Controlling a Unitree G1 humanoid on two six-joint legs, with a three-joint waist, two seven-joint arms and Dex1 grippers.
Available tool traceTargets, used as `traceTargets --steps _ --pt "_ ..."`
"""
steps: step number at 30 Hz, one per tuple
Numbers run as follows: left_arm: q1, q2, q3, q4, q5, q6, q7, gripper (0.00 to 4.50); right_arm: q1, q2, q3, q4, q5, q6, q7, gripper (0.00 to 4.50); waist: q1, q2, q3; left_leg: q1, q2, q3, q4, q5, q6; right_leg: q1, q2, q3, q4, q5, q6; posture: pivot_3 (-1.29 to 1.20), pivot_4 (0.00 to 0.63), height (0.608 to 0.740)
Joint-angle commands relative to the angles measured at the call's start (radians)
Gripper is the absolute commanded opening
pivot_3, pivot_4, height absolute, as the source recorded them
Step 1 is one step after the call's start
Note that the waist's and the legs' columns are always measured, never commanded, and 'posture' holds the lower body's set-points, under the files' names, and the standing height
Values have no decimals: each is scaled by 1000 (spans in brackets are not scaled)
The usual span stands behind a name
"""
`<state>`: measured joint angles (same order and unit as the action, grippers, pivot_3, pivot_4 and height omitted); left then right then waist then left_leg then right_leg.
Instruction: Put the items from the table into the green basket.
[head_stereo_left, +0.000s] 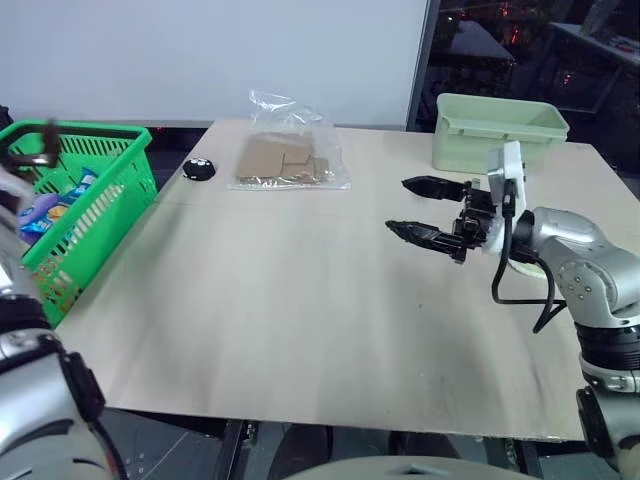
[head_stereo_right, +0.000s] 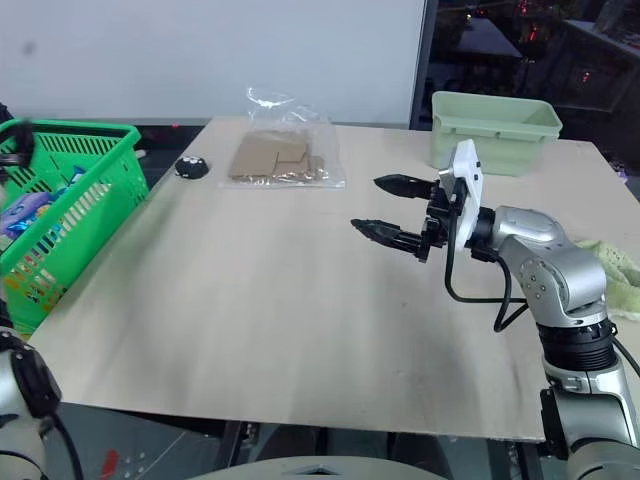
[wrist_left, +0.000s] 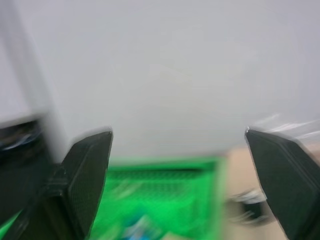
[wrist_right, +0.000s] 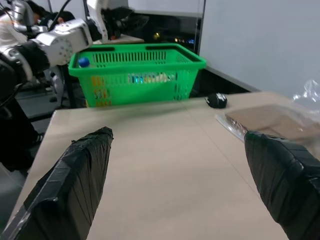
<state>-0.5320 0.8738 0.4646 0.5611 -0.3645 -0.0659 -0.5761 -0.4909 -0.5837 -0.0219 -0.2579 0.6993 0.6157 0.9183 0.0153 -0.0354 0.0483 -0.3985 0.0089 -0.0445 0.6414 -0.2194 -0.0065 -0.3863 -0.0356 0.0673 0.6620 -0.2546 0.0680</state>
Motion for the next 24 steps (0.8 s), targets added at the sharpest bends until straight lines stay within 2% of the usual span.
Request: traceTargets --steps 1,4,8,10,13,24 --pt "274 -74 -56 -431 -161 224 -111 4423 75 -59 -78 33 -31 -44 29 4500 -8 1 -2 0 0 0 0 0 0 0 0 0 0 0 0 59 0 740" --pt "476 -118 -99 -668 -239 369 -128 4423 158 -99 -101 48 -55 -80 51 4500 -17 2 -2 3 2 6 -2 -2 3 0 -2 5 -1 0 0 54 0 740" --pt "615 -162 -177 -803 -184 414 -107 4423 267 -131 -109 79 -115 -156 82 4500 -24 4 -1 3 4 5 -2 -2 3 -2 4 4 0 -1 -1 45 0 740" --pt "642 -175 -206 -832 -157 420 -101 4423 296 -128 -115 104 -137 -191 78 4500 -25 7 -3 7 6 6 -2 -2 4 1 5 5 0 -3 -6 41 0 740" --pt "647 -191 -228 -863 -152 444 -94 4423 331 -122 -124 127 -159 -222 66 4500 -28 10 -1 16 6 11 -2 -2 3 9 5 8 -1 -6 -2 27 0 740" --pt "588 -203 -275 -847 -118 459 -125 4423 405 -112 -125 167 -212 -303 58 4500 -32 10 -1 14 5 13 -1 -2 3 8 5 12 -2 -7 -1 -18 0 740"
